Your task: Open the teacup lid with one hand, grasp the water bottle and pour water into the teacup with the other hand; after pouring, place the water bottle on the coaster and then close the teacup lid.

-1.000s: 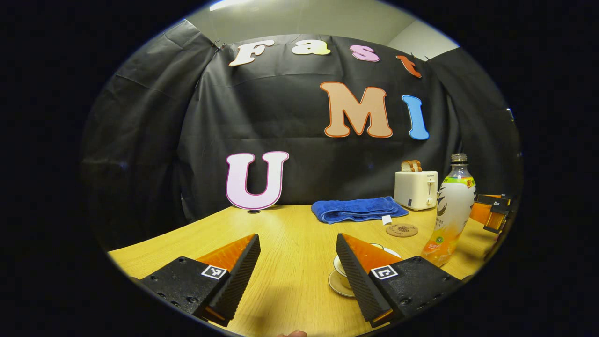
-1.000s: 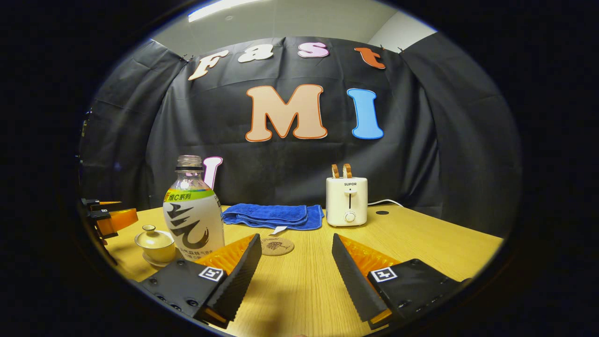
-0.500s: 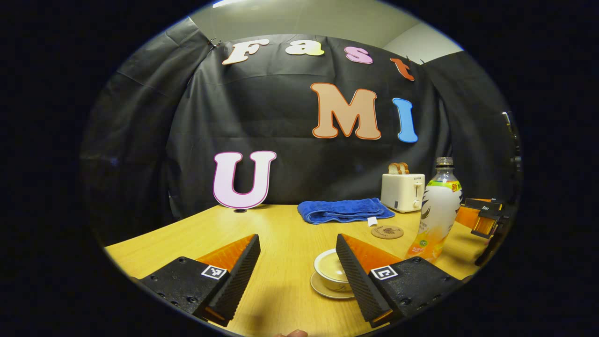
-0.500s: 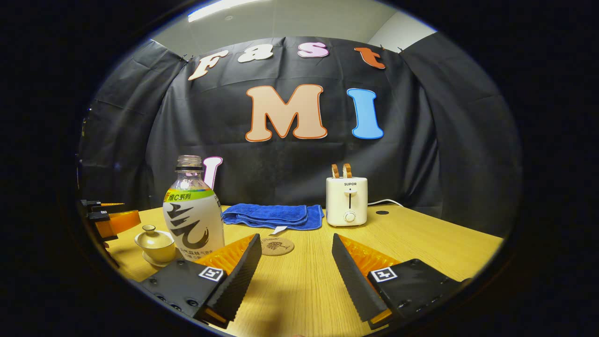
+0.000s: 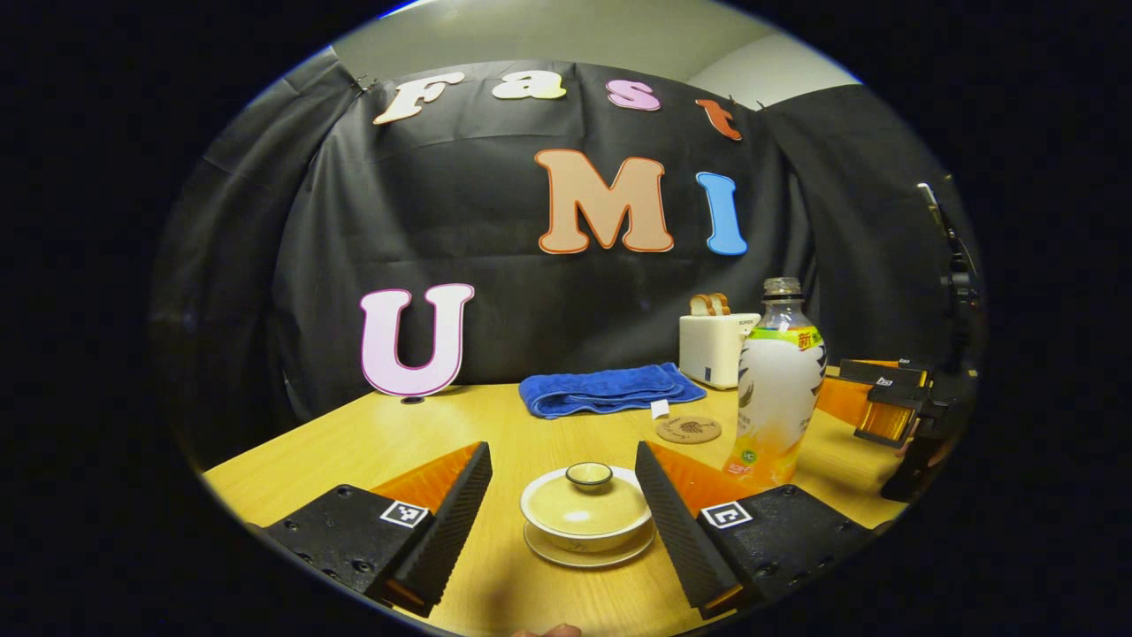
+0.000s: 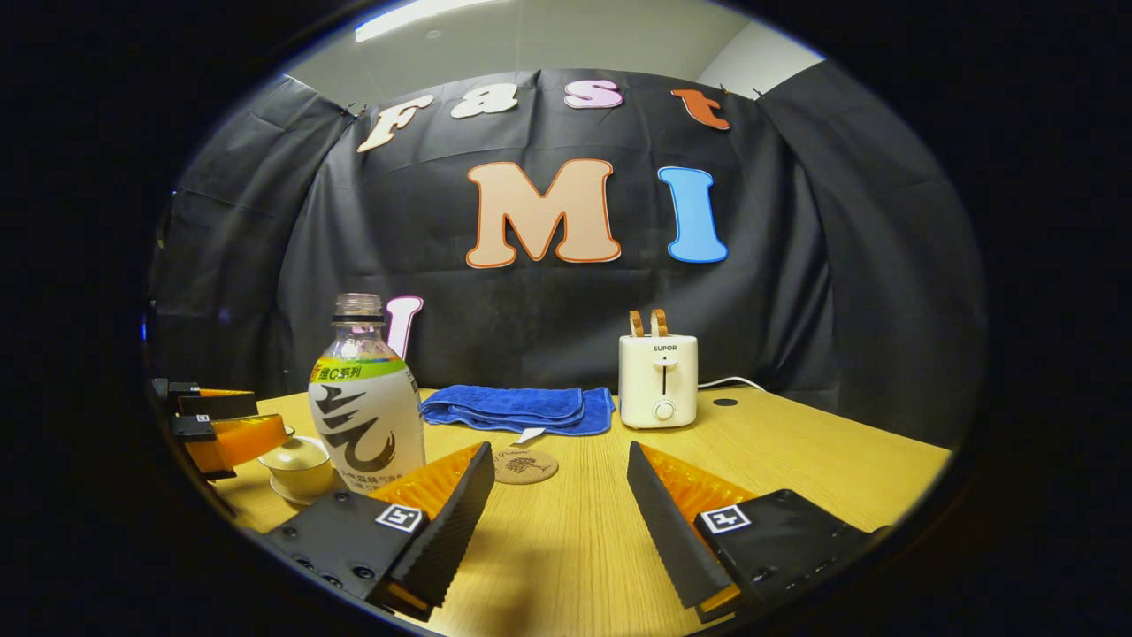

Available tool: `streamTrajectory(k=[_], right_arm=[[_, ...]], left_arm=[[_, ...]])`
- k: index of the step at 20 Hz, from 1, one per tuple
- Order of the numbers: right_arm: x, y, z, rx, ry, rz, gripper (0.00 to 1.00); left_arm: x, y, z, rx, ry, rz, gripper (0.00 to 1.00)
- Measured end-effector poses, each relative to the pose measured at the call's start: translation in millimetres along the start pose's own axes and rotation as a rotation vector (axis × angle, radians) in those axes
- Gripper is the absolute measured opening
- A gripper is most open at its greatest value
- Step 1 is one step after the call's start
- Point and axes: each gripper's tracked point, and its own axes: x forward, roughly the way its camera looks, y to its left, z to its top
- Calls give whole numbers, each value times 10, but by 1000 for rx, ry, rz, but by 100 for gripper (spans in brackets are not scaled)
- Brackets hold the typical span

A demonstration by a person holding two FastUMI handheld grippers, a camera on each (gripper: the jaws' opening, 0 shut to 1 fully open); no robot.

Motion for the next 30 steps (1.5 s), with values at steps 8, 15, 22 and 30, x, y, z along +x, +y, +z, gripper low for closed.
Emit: streamTrajectory(k=[8,15,22,30], right_arm=[[2,6,-1,0,0,7,99],[7,26,-7,0,0,16,97],[13,32,-7,0,0,20,97],[11,36,-6,0,1,23,94]], left_arm=[[121,-128,-95,37,69,-34,95],[168,-171,-173,45,116,-54,80],[208,-134,-198,43,134,-45,56],[215,-77,-185,16,125,-27,31]])
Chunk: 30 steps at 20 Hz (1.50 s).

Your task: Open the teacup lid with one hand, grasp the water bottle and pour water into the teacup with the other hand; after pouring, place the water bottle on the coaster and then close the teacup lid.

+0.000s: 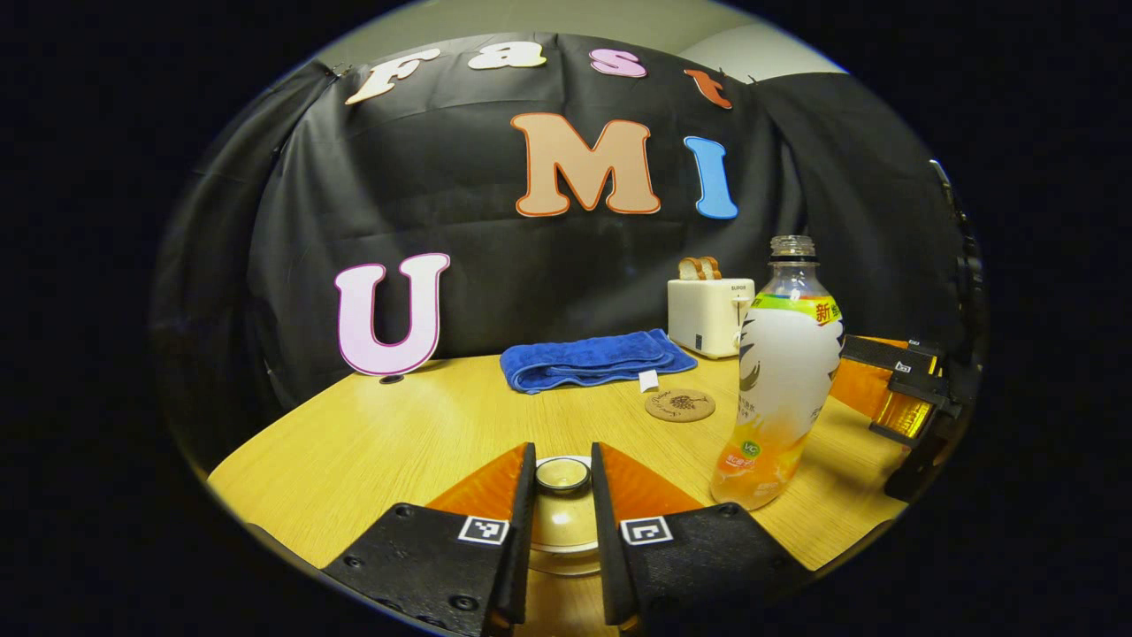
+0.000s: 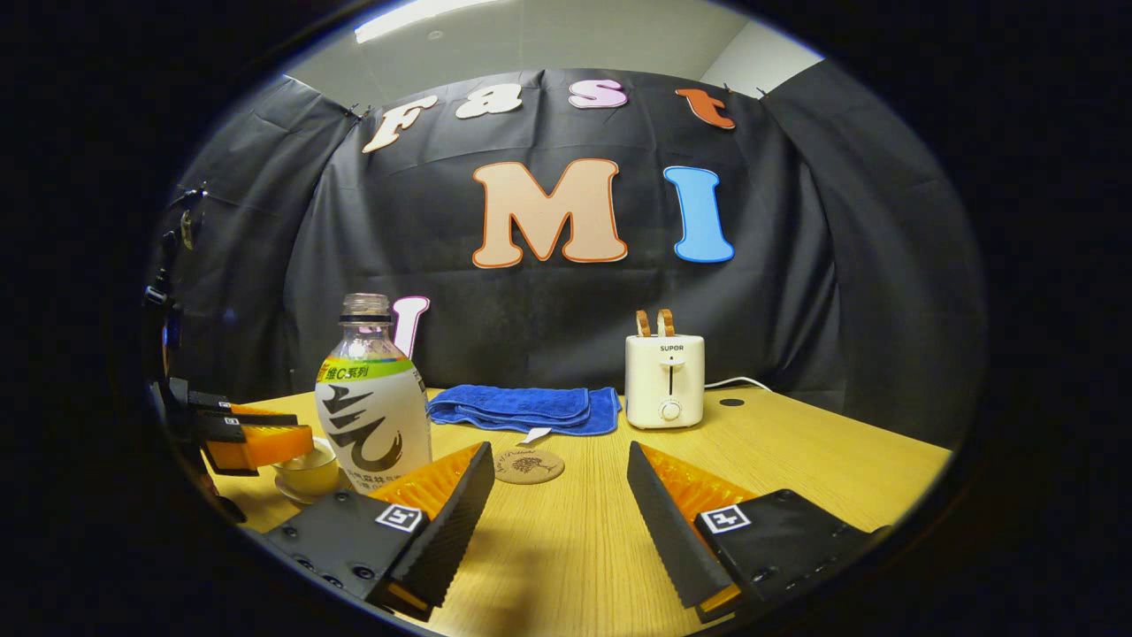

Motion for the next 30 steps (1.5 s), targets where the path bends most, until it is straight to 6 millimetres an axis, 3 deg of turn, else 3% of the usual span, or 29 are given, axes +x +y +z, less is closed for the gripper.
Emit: streamTrajectory(k=[1,5,10,20,30], right_arm=[[2,-1,-5,0,0,0,99],[3,-2,-4,0,0,0,94],[3,28,-5,0,0,14,94],[-2,82,-15,0,6,41,97],[-206,223,-5,2,4,99,97]], left_arm=[[8,0,1,0,-1,-1,30],[1,-4,1,2,0,-2,27],[-4,0,19,3,-7,3,21],[-10,58,53,0,-31,18,21],[-95,177,125,-30,-53,37,21]])
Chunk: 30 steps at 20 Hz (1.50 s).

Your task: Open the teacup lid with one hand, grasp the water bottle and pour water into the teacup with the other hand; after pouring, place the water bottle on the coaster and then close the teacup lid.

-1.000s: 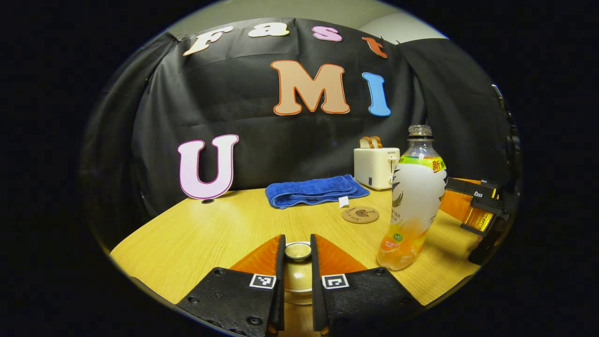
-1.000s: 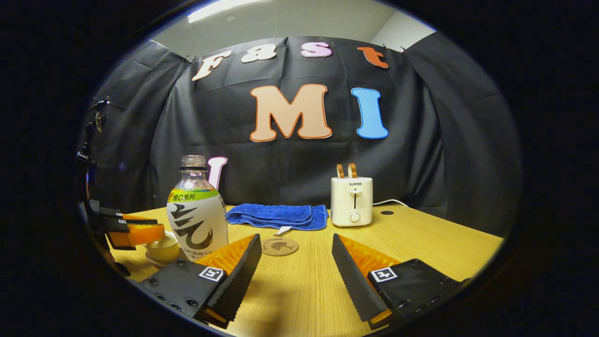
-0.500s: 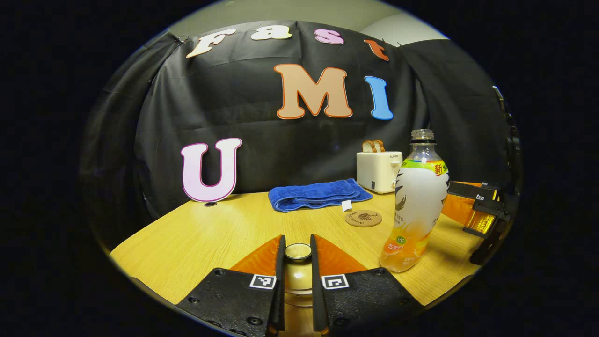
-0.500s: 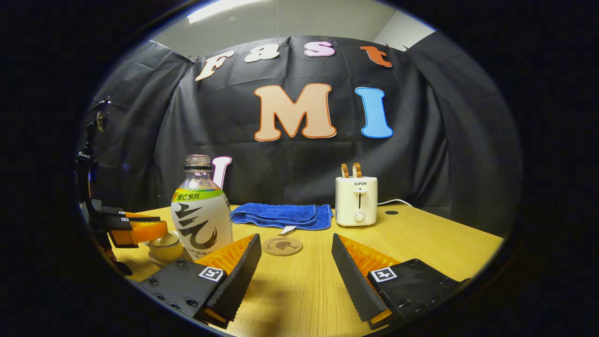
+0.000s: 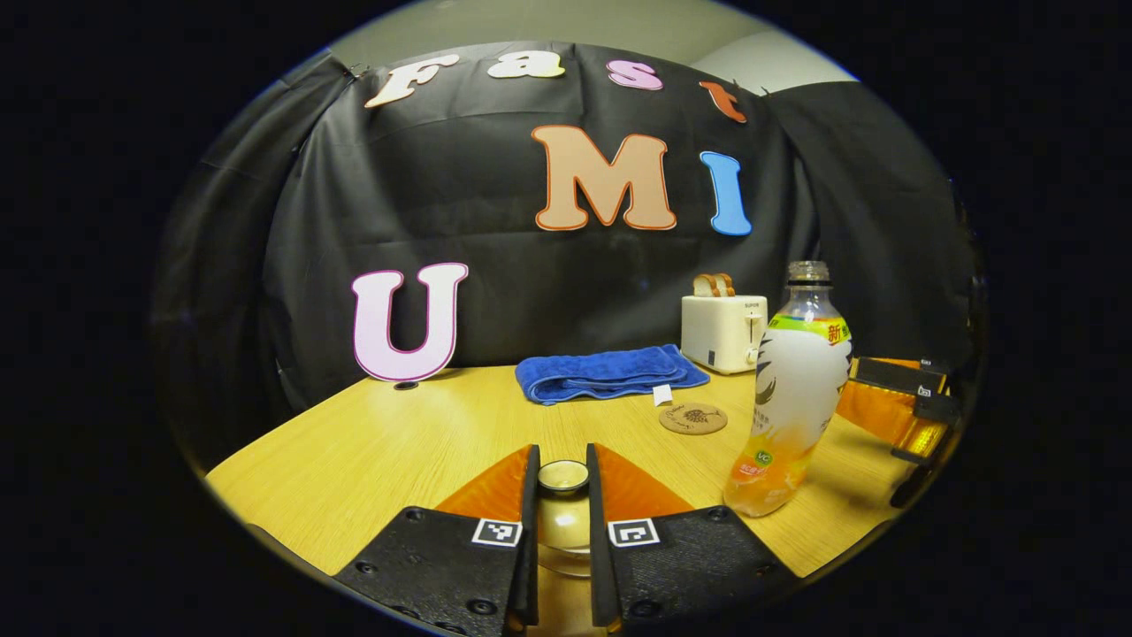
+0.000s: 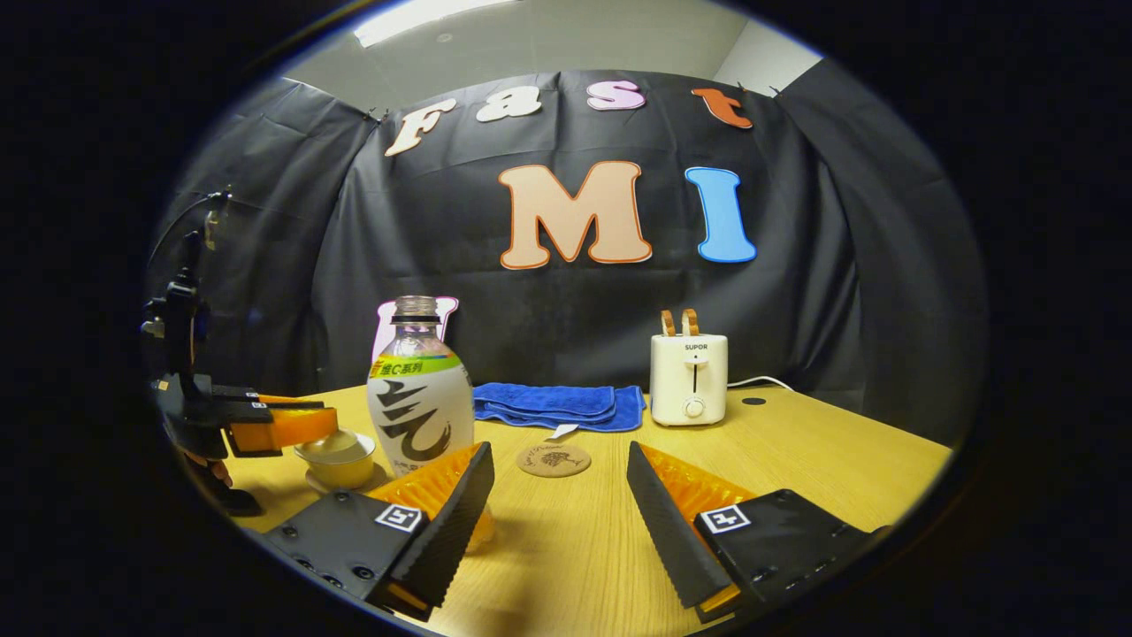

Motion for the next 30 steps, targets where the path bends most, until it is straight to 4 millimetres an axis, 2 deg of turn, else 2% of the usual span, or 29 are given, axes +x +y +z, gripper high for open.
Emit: streamTrajectory(k=[8,9,10,13,14,16,21,24,30], right_arm=[[-157,248,-10,3,2,84,97],[-175,291,-15,4,2,95,100],[-198,334,-11,5,1,109,97],[-223,487,-24,6,5,151,96],[-223,534,-27,6,8,164,100],[-227,620,-26,7,8,183,97],[-124,766,-70,5,24,198,99],[-58,820,-79,5,32,202,94],[114,915,-135,-1,62,196,97]], left_arm=[[-149,131,65,20,-15,24,20],[-165,141,75,22,-15,26,20],[-195,155,72,23,-16,29,20],[-258,182,101,27,-21,35,22],[-274,188,112,28,-23,34,20],[-310,199,126,33,-22,36,20],[-367,271,122,35,-25,52,20],[-383,326,107,19,-21,60,20],[-419,374,154,10,-35,62,20]])
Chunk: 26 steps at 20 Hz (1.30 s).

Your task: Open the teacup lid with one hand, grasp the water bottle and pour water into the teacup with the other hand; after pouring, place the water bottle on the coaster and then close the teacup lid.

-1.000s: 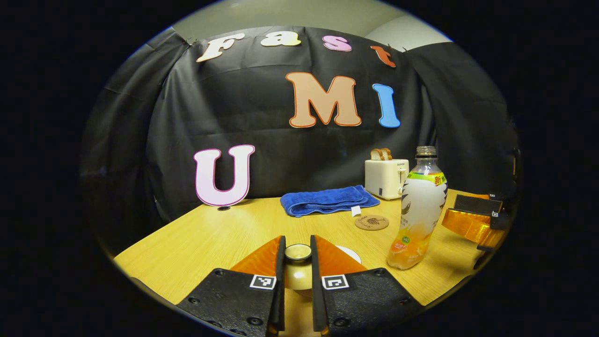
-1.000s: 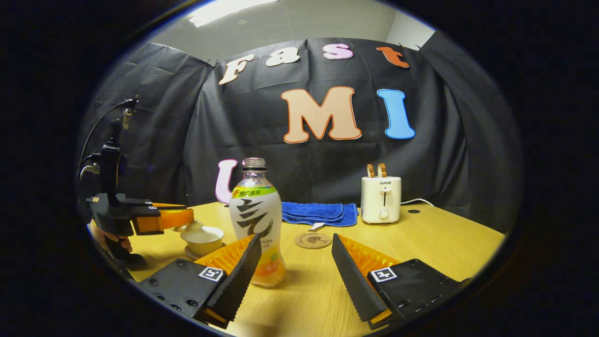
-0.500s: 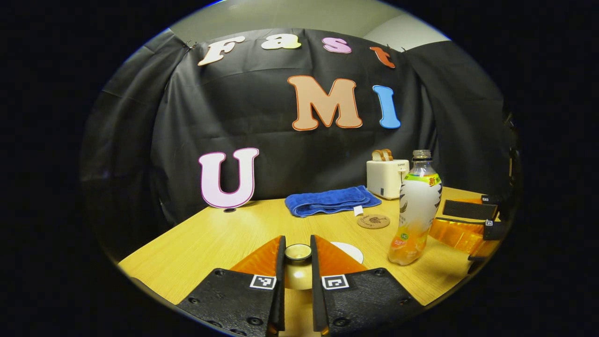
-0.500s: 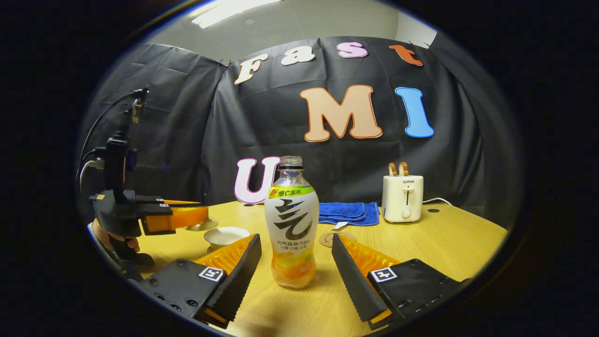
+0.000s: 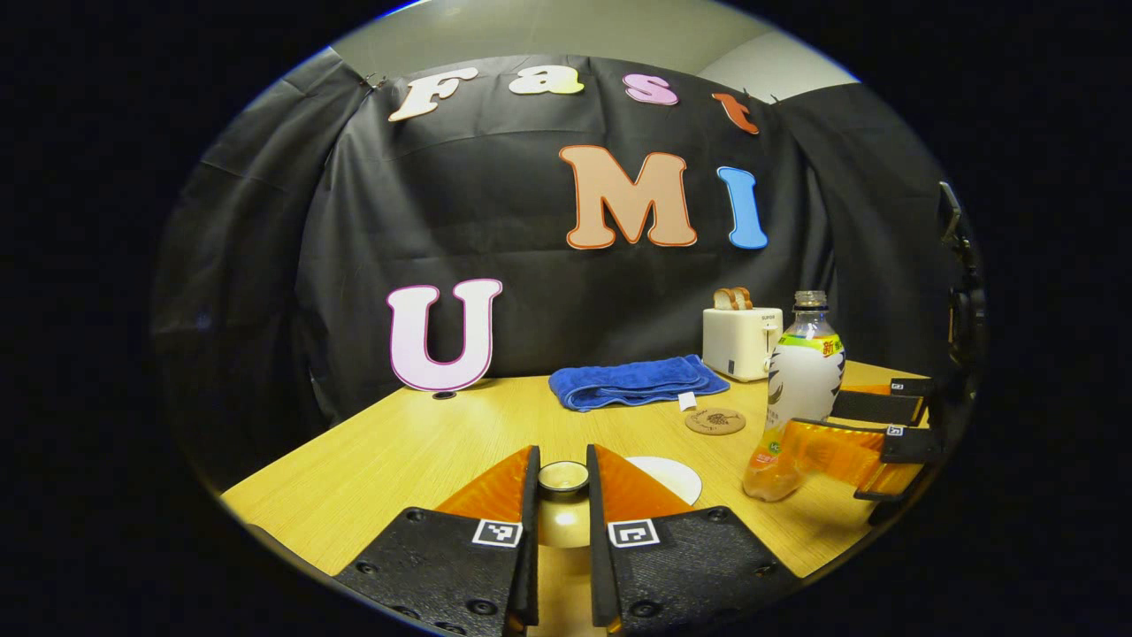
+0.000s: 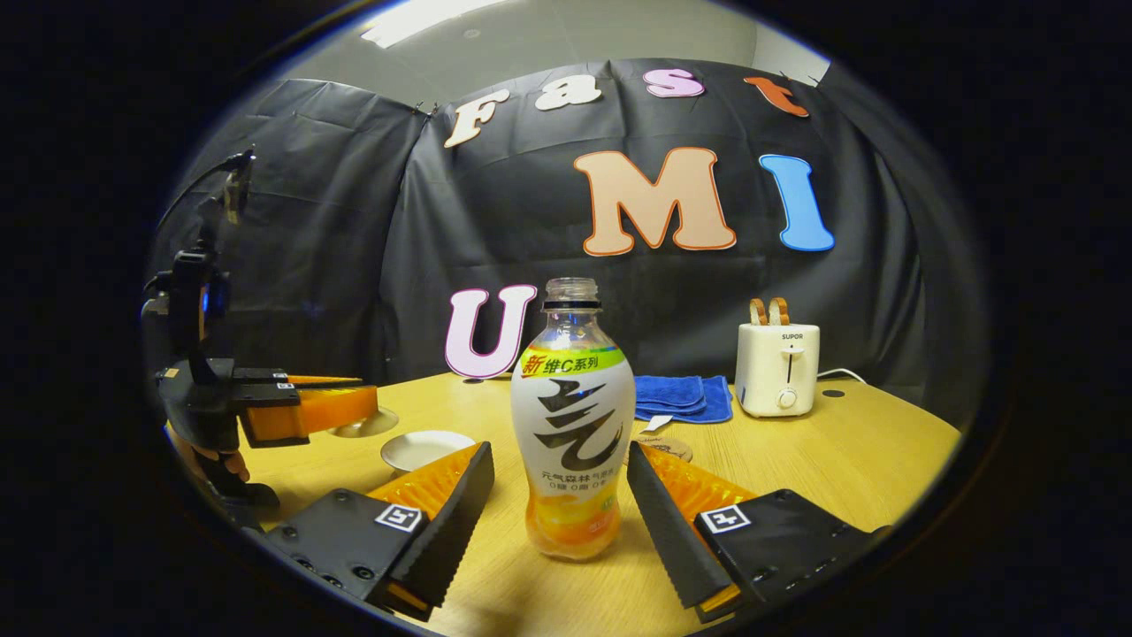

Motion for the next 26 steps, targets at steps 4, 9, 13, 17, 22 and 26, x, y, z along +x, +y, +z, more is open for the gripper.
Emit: streamTrajectory(k=[4,9,13,17,22,26], right_arm=[[101,-16,-43,3,29,-20,94],[165,-48,-76,1,47,-41,86],[150,-37,-108,-6,63,-40,72],[181,-58,-114,-12,64,-56,58],[205,-60,-79,-84,65,-48,53],[246,-139,-65,-235,76,-72,52]], left_arm=[[-6,48,-12,-6,1,4,20],[-22,113,-25,-27,2,13,20],[-46,127,-29,-22,3,17,21],[-72,148,-23,-29,1,22,19],[-112,193,48,-26,-5,31,20],[-150,224,99,-25,-15,35,20]])
